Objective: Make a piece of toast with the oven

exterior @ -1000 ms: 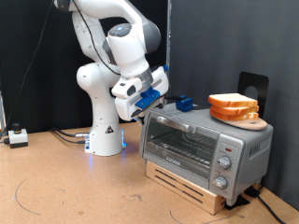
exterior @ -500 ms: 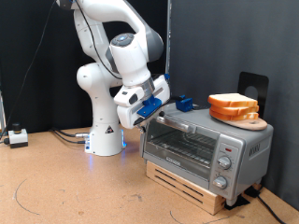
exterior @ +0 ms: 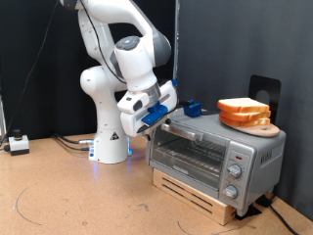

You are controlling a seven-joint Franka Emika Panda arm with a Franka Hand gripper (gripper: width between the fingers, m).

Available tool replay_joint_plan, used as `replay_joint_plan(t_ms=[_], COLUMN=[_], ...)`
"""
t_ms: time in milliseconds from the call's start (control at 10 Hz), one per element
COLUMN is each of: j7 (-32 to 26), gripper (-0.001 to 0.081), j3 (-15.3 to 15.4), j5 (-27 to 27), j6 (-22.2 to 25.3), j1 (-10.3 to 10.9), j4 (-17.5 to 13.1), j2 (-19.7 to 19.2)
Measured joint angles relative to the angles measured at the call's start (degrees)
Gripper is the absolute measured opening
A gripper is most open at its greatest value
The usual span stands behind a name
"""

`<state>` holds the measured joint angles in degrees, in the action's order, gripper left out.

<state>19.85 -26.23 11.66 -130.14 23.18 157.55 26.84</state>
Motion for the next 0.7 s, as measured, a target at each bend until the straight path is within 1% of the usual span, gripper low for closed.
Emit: replay_joint_plan(t_ms=[300, 500, 700], j7=[0.48, 0.28, -0.85], gripper=[0.081, 0.081, 0.081], j3=[-1.09, -2.32, -3.81], j5=[-2.03, -2.22, -2.04], j6=[-0.65, -1.85, -3.39], j1=[-3.0, -4.0, -4.1], j4=[-2.01, -3.55, -5.35], j2=[-3.5, -7.05, -11.29])
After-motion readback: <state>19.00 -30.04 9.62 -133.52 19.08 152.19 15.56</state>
